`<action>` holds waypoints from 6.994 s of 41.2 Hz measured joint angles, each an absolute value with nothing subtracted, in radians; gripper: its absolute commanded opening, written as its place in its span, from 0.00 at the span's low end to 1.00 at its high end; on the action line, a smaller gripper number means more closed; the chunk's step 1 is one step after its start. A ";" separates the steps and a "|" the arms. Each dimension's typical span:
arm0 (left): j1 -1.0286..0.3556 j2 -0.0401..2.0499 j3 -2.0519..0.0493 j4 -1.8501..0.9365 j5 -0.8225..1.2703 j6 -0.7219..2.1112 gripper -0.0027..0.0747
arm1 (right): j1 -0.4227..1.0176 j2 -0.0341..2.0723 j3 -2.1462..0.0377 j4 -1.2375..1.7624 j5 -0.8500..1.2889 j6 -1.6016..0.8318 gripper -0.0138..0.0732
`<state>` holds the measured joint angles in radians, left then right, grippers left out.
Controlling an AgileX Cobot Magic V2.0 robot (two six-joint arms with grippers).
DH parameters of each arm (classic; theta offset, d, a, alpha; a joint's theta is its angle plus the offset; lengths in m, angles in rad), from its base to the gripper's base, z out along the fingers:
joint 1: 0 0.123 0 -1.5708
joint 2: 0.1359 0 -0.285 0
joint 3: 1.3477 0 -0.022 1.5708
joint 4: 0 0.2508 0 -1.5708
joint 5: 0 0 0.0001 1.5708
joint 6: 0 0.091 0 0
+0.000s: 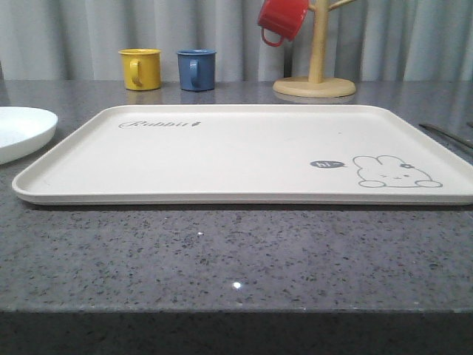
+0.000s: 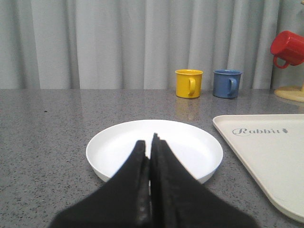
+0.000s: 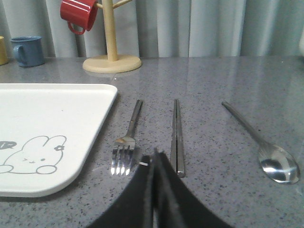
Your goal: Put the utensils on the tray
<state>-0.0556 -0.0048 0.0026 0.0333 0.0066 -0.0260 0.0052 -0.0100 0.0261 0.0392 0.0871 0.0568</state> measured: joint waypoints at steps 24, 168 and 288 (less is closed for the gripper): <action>-0.056 -0.005 0.003 0.033 0.007 -0.026 0.01 | 0.005 -0.010 0.026 0.039 0.087 0.057 0.08; 0.324 1.596 -1.158 -0.372 0.849 0.337 0.31 | 0.005 0.524 -0.605 0.039 0.610 0.057 0.67; -0.453 1.213 -1.240 -0.206 0.953 0.348 0.54 | 0.005 0.524 -0.605 0.039 0.610 0.055 0.67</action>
